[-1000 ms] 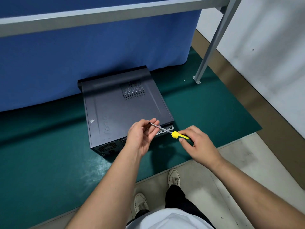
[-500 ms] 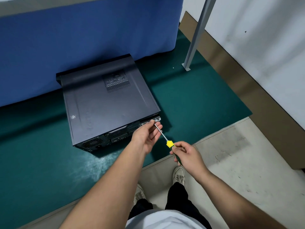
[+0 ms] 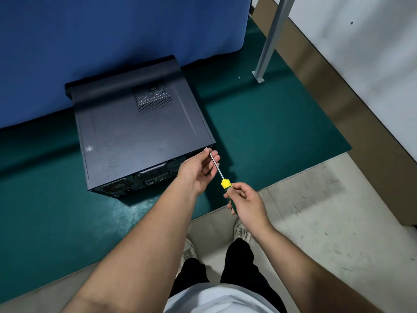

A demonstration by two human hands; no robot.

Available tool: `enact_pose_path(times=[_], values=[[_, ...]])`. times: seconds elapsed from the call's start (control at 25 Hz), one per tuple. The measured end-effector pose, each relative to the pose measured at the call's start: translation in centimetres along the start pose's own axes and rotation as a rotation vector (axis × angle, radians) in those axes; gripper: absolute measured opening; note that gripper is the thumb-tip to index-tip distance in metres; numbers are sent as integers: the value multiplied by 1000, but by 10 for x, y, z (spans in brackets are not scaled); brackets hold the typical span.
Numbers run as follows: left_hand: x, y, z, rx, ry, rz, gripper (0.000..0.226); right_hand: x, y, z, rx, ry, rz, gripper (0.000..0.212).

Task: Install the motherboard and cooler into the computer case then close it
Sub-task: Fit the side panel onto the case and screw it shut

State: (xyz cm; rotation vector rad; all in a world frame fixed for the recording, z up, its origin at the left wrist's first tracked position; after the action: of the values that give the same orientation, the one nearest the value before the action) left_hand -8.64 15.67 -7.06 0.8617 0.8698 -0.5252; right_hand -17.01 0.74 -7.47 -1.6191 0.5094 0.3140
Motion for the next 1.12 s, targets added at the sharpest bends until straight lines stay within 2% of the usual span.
enact_pose_path(times=[0.36, 0.48, 0.52, 0.56, 0.64, 0.68, 0.72, 0.76, 0.8, 0.88, 0.96, 1.08, 1.12], values=[[3, 7, -1, 37, 2, 24, 14, 3, 4, 6, -4, 13, -18, 15], [-1, 11, -3, 163, 29, 75, 15, 3, 3, 5, -25, 30, -20, 12], [-5, 16, -6, 292, 64, 158, 14, 4, 4, 4, -18, 30, -10, 12], [-10, 26, -10, 511, 118, 311, 15, 4, 4, 5, 14, 28, 9, 12], [-36, 54, -5, 1062, 240, 832, 12, 5, 5, 7, 170, 4, 87, 12], [-49, 62, 1, 1261, 263, 1083, 12, 5, 5, 10, 266, -19, 132, 8], [-55, 65, 4, 1420, 273, 1224, 23, 3, 4, 12, 331, -38, 159, 14], [-50, 68, 3, 1565, 264, 1243, 39, 3, 4, 13, 342, -43, 162, 24], [-40, 69, 1, 1710, 250, 1179, 53, 3, 3, 12, 305, -32, 150, 31], [-21, 64, -8, 1925, 218, 1047, 71, 3, -1, 7, 189, 16, 120, 29], [-12, 60, -15, 1991, 221, 1051, 80, 5, -2, 3, 143, 37, 150, 18], [-10, 58, -17, 2007, 251, 1098, 87, 3, 1, 8, 242, -62, 320, 38], [-10, 58, -17, 2014, 254, 1102, 89, 1, 0, 11, 292, -84, 355, 38]])
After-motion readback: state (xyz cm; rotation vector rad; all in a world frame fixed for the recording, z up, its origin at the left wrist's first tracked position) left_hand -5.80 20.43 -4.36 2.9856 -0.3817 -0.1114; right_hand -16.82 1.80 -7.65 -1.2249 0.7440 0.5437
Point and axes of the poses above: each hand's wrist, its own x-axis towards the middle knuckle, its own z-axis out of the palm, y = z × x, the point moved 8 cm from there along x, towards the middle knuckle, and after that the axes turned 1 degree about -z, right-handed, at the moved point
